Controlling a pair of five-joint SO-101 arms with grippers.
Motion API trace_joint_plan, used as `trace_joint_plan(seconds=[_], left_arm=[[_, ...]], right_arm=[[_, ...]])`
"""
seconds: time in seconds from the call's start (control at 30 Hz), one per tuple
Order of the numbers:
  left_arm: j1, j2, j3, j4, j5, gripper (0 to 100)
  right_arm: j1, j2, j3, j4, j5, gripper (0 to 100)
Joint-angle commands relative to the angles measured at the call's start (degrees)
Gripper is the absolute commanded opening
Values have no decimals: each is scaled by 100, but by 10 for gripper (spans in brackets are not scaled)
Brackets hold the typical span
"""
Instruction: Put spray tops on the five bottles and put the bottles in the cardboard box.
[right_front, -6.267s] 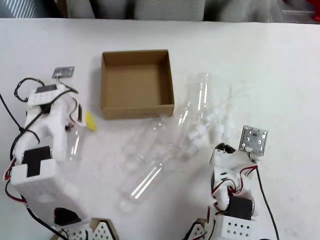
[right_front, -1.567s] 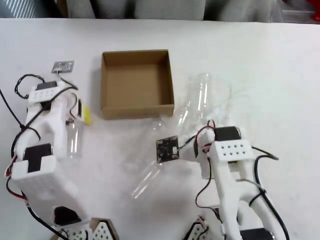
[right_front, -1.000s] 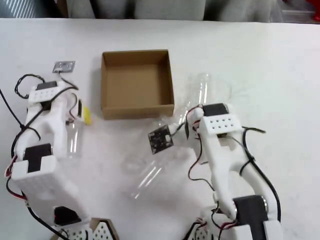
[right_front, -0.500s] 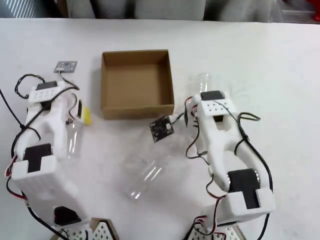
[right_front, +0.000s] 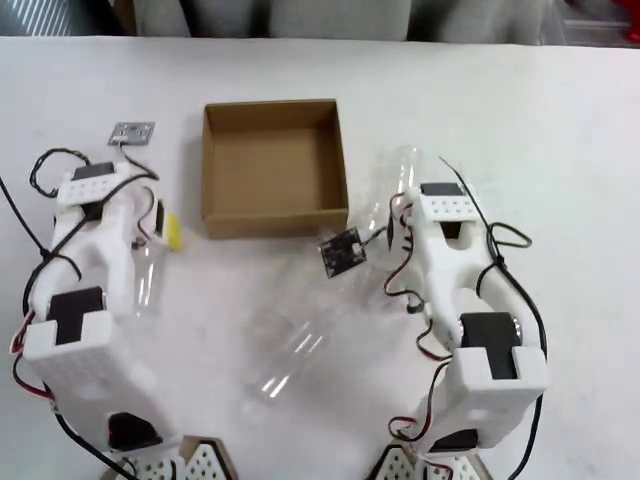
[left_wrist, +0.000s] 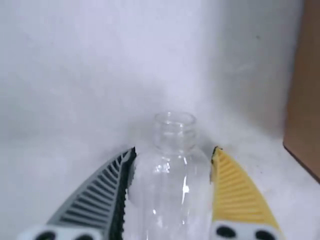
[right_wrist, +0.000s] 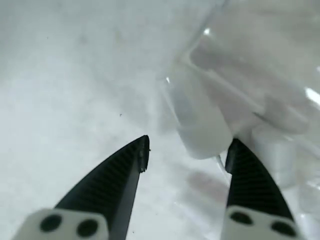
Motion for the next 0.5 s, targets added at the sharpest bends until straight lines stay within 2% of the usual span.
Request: trace_joint_plan(seconds=[0.0, 0.27, 0.47], left_arm=[[-13, -31, -264, -114, -53, 102], [-13, -31, -264, -114, -53, 102], [-13, -31, -264, -114, -53, 102]], right_arm=[[-127, 4, -149, -22, -246, 229], [-523, -637, 9, 13, -747, 229], [-831, -1314, 721, -22, -730, 229]])
